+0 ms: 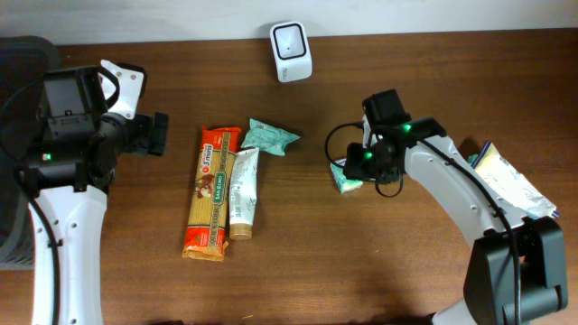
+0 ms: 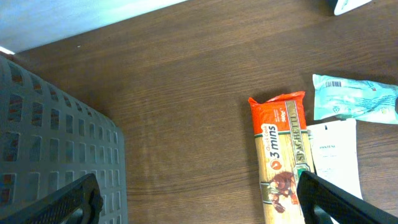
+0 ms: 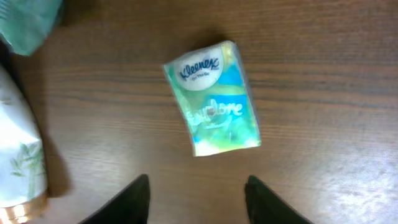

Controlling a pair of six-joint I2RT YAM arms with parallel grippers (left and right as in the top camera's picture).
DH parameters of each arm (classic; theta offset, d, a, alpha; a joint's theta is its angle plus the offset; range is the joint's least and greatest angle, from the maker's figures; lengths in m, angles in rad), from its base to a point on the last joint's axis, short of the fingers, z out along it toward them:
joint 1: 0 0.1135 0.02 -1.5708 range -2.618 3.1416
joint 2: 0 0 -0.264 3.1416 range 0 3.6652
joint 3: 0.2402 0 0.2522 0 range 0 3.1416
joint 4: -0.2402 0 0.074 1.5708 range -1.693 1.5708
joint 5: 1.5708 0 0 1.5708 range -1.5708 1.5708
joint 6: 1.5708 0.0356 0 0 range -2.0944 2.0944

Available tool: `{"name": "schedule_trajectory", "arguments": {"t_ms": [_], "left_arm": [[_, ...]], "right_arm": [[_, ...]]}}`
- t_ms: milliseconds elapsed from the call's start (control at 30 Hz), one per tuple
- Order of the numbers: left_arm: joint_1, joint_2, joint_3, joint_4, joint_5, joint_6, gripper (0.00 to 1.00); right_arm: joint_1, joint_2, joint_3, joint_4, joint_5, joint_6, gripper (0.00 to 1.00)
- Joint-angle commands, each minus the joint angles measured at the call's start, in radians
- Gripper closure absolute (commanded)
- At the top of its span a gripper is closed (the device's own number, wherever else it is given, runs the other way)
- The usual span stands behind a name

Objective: Scan the item barcode
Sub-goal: 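Lift the green tissue box and hold it under the scanner, then carry the green tissue box right and set it on the table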

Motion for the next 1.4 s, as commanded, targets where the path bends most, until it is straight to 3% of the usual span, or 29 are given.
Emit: {"name": "schedule_trajectory", "arguments": {"t_ms": [0,167,367,433,533,633,733,800,967,1033,1133,1267,1300,1367], "left_arm": [[0.003,-0.001,0.006,0.005,0.011,0.015,0.01],[0.003,-0.001,0.006,0.005,0.011,0.015,0.01],[0.003,-0.001,0.006,0.005,0.011,0.015,0.01],[0.003,-0.001,0.006,0.005,0.011,0.015,0.01],[0.003,-0.001,0.006,0.005,0.011,0.015,0.01],[0.003,-0.001,0.006,0.005,0.011,0.015,0.01],[0.003,-0.001,0.006,0.005,0.011,0.015,0.01],[0.003,-0.001,0.006,0.005,0.011,0.015,0.01],[0.003,-0.001,0.006,0.005,0.011,0.015,0.01],[0.003,-0.001,0.006,0.005,0.011,0.015,0.01],[0.003,-0.001,0.006,0.005,0.011,0.015,0.01],[0.003,-0.001,0.006,0.005,0.011,0.015,0.01],[0.003,-0.001,0.006,0.005,0.011,0.015,0.01],[0.003,-0.001,0.006,0.005,0.011,0.015,0.01]], "right_arm": [[-0.076,0.004,-0.082,0.089,0.003,-0.026,0.49],[-0.114,0.076,-0.134,0.186,-0.119,-0.124,0.49],[-0.114,0.181,-0.134,0.220,-0.189,-0.126,0.51],[-0.114,0.213,-0.134,0.225,-0.207,-0.126,0.65],[-0.114,0.218,-0.135,0.230,-0.207,-0.122,0.96],[-0.114,0.202,-0.110,0.212,-0.263,-0.122,0.96],[-0.113,0.142,0.021,0.134,-0.339,-0.123,0.96],[-0.093,0.131,0.271,0.008,-0.320,-0.122,0.96],[0.025,0.203,0.807,-0.134,0.065,-0.096,0.96],[0.079,0.325,1.003,-0.069,0.209,-0.131,0.96],[0.126,0.474,1.038,0.200,0.344,-0.275,0.96],[0.184,0.695,1.038,0.579,0.623,-0.566,0.96],[0.198,0.771,1.038,0.708,0.678,-0.723,0.96],[0.207,0.844,1.038,0.809,0.745,-0.880,0.96]]}}
